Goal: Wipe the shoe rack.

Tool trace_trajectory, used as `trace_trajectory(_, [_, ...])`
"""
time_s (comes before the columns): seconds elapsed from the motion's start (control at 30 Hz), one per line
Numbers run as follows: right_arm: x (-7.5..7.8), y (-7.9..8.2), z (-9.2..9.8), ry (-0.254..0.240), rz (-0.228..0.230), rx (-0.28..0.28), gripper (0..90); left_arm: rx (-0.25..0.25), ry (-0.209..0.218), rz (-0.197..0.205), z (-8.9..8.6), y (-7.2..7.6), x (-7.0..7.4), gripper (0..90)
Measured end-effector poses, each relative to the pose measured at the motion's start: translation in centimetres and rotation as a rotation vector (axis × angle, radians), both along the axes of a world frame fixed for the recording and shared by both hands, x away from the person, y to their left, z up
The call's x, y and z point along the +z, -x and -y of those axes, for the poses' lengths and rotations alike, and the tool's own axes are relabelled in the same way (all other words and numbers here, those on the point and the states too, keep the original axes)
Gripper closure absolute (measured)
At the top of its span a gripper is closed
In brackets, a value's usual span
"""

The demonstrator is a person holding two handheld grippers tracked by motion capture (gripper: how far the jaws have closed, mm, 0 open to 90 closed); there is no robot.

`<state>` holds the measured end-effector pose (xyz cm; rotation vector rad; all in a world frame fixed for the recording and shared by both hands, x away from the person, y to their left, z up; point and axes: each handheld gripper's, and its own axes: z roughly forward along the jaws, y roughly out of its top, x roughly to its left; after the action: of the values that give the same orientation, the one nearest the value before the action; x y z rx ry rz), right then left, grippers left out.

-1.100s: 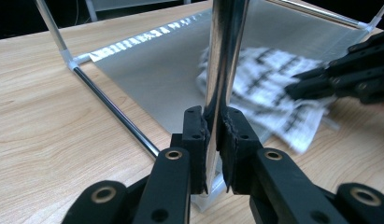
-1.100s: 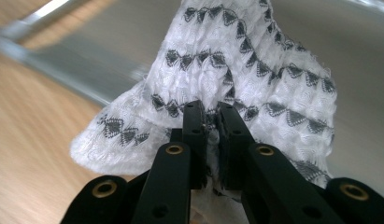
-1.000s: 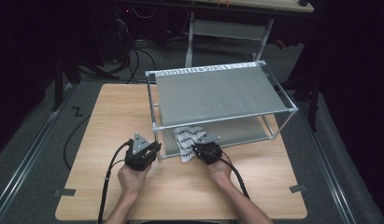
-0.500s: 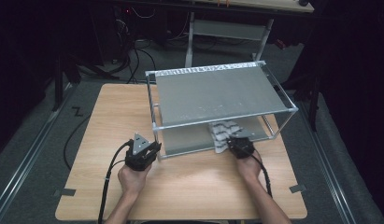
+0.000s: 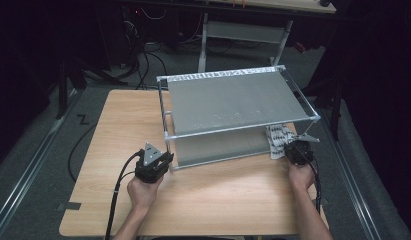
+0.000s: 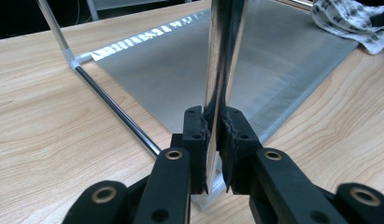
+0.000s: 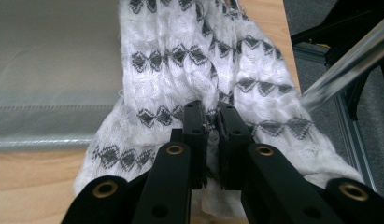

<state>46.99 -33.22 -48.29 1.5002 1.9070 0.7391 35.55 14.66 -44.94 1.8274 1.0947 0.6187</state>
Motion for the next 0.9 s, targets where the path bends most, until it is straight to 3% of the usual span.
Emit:
trace_trajectory(0.07, [-0.2, 0.5, -0.7, -0.018, 0.001, 0.025, 83.9, -0.002, 0.0, 0.0, 0.0, 0.0, 0.0, 80.9])
trace_trajectory(0.13, [-0.4, 1.2, -1.9, -0.025, 0.016, 0.091, 84.0, 0.0, 0.002, 0.001, 0.0, 0.0, 0.0, 80.9])
trace_trajectory(0.17, [-0.4, 1.2, -1.9, -0.025, 0.016, 0.091, 84.0, 0.0, 0.002, 0.001, 0.0, 0.0, 0.0, 80.9])
trace_trajectory(0.2, [-0.7, 2.3, -3.7, -0.033, 0.019, 0.142, 84.0, 0.0, 0.003, 0.002, 0.0, 0.0, 0.0, 80.9])
trace_trajectory(0.3, [-1.1, 3.7, -6.7, -0.039, 0.019, 0.235, 84.0, -0.002, 0.005, 0.003, 0.0, 0.0, -0.1, 80.9])
trace_trajectory(0.37, [-1.2, 4.3, -8.6, -0.04, 0.019, 0.299, 84.0, -0.002, 0.005, 0.003, 0.0, 0.0, -0.1, 80.8])
trace_trajectory(0.4, [-1.2, 4.3, -8.6, -0.04, 0.019, 0.299, 84.0, -0.002, 0.005, 0.003, 0.0, 0.0, -0.1, 80.8])
trace_trajectory(0.47, [-1.3, 5.1, -11.6, -0.028, 0.017, 0.392, 84.0, -0.004, 0.006, 0.003, -0.1, 0.0, -0.1, 80.8])
trace_trajectory(0.6, [-1.2, 6.0, -15.3, -0.014, 0.008, 0.491, 84.0, -0.004, 0.008, 0.003, -0.1, 0.0, -0.1, 80.8])
trace_trajectory(0.7, [-1.2, 6.3, -17.0, -0.013, 0.003, 0.533, 84.0, -0.004, 0.011, 0.004, 0.0, 0.1, -0.1, 80.8])
trace_trajectory(0.83, [-1.2, 6.7, -20.8, -0.014, -0.006, 0.617, 84.0, -0.003, 0.012, 0.005, 0.1, 0.2, -0.1, 80.8])
trace_trajectory(0.9, [-1.2, 6.7, -21.4, -0.014, -0.008, 0.631, 84.0, -0.005, 0.009, 0.004, 0.1, 0.2, -0.1, 80.8])
